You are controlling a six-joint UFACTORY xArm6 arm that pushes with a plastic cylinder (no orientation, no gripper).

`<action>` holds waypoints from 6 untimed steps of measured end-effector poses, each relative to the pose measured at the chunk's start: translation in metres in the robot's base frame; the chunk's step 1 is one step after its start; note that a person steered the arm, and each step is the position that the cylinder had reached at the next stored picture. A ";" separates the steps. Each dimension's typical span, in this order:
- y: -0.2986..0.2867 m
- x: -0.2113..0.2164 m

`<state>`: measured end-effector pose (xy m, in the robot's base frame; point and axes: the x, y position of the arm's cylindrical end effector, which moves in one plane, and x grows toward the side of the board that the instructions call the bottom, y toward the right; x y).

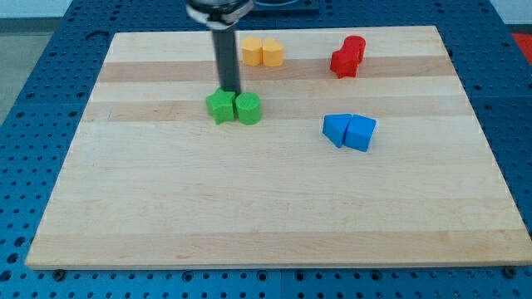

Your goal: Nudge the green circle down

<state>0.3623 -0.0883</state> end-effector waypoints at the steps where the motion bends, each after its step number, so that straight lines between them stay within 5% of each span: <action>1: -0.007 0.032; 2: -0.009 0.039; 4: 0.011 -0.017; 6: 0.018 0.028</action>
